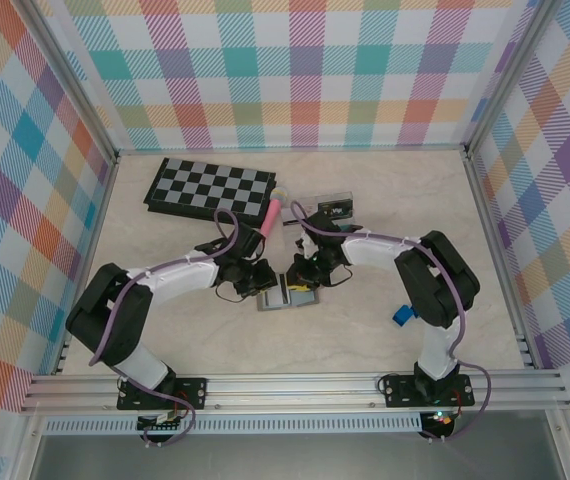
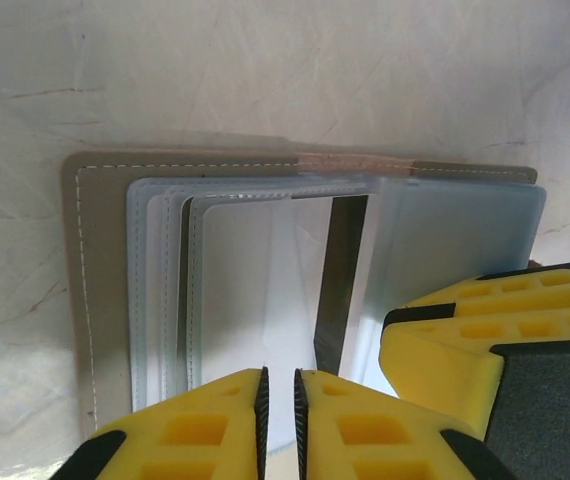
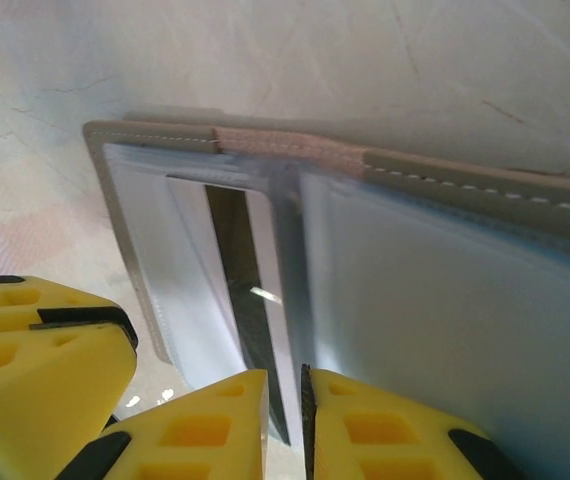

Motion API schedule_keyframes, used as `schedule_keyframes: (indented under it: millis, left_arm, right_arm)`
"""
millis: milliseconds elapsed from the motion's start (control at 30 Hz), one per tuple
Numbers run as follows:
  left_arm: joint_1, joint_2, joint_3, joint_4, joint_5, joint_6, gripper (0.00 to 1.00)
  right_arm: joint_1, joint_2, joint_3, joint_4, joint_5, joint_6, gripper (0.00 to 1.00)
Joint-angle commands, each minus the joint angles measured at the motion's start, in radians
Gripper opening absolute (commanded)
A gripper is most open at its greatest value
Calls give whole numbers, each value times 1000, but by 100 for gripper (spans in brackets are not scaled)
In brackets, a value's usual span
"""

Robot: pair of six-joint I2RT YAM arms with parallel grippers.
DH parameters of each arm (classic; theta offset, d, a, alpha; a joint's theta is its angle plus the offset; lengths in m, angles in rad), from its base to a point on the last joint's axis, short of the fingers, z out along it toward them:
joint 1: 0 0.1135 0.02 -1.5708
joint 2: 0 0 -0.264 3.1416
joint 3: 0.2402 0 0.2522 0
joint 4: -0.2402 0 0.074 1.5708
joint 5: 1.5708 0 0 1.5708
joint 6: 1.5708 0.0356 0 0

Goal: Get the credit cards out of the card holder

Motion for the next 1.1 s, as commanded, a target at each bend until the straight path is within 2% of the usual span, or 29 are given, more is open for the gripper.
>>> schedule_keyframes:
  millis: [0, 167, 633, 1067]
  left_arm:
    - [7, 23, -6, 2, 29, -11, 15]
    - [7, 54, 4, -43, 7, -12, 12]
    - [8, 72, 0, -71, -28, -29, 11]
    - [8, 75, -1, -66, -22, -22, 12]
  right_arm:
    - [2, 23, 36, 6, -16, -32, 18]
    - [2, 31, 37, 18, -29, -43, 18]
    - [2, 73, 63, -9, -25, -53, 19]
    - [2, 90, 50, 56, -108, -60, 14]
